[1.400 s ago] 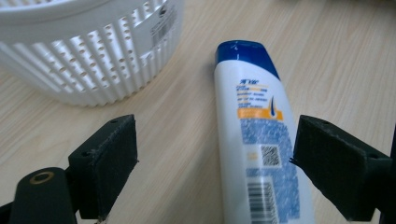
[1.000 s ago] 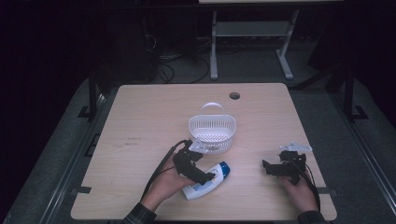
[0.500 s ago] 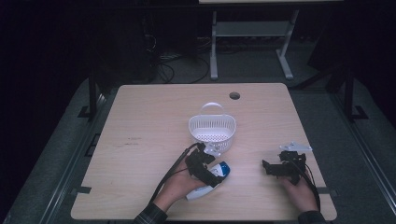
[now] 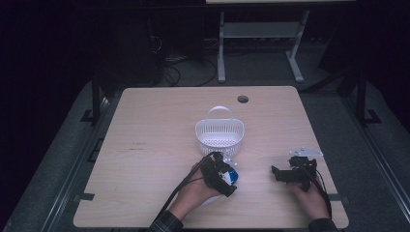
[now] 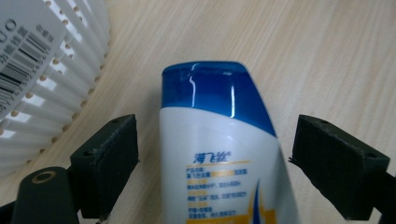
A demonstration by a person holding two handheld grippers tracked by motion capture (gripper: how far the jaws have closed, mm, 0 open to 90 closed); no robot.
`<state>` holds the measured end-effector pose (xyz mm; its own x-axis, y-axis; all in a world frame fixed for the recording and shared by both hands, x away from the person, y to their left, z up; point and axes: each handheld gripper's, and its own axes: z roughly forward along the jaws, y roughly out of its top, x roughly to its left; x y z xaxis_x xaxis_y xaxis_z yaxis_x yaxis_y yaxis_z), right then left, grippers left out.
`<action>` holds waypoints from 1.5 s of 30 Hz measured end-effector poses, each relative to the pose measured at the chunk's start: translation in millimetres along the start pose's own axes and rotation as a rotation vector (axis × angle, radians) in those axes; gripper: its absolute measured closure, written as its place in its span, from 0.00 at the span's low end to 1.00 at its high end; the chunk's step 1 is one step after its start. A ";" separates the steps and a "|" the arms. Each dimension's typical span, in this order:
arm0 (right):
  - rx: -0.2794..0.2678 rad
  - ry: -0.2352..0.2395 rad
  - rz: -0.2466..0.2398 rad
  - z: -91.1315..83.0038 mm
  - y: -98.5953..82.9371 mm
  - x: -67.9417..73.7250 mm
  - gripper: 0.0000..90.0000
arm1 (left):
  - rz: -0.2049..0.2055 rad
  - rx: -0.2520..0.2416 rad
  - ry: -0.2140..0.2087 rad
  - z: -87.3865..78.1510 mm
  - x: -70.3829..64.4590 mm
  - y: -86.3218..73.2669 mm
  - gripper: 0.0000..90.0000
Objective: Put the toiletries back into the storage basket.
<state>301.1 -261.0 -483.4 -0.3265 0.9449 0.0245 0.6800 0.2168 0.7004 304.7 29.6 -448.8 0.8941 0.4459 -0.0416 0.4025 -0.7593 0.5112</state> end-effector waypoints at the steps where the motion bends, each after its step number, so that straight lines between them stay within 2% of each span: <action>1: 0.000 0.000 0.000 0.0 0.0 0.0 0.01 | -0.002 0.009 0.005 1.6 0.3 -0.4 0.16; 6: 0.000 0.000 0.000 0.0 0.0 0.0 0.01 | 0.013 0.032 0.027 5.1 -0.9 -0.7 0.16; 7: 0.000 0.000 0.000 0.0 0.0 0.0 0.01 | 0.023 0.050 0.027 5.5 -1.6 -0.4 0.19; 13: 0.000 0.000 -0.001 0.0 0.0 0.0 0.01 | 0.027 0.050 0.030 5.5 -2.9 0.9 0.22; 19: 0.000 0.001 -0.001 0.0 0.0 0.0 0.01 | 0.028 0.056 0.026 3.9 -2.9 2.6 0.32; 28: 0.000 0.001 -0.001 0.0 0.0 0.1 0.01 | 0.017 0.055 0.030 3.5 -3.5 3.5 0.36; 39: 0.000 0.001 -0.001 0.0 0.0 0.0 0.01 | 0.053 0.061 -0.004 1.8 -2.7 3.2 0.39; 45: 0.000 0.001 -0.001 0.0 0.0 0.0 0.01 | 0.051 0.033 -0.032 -4.4 -0.2 2.3 0.39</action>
<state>301.1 -261.0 -483.4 -0.3282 0.9443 0.0244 0.6798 0.2182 0.7002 304.6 29.9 -443.9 0.9193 0.3910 -0.0438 0.3617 -0.7962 0.4850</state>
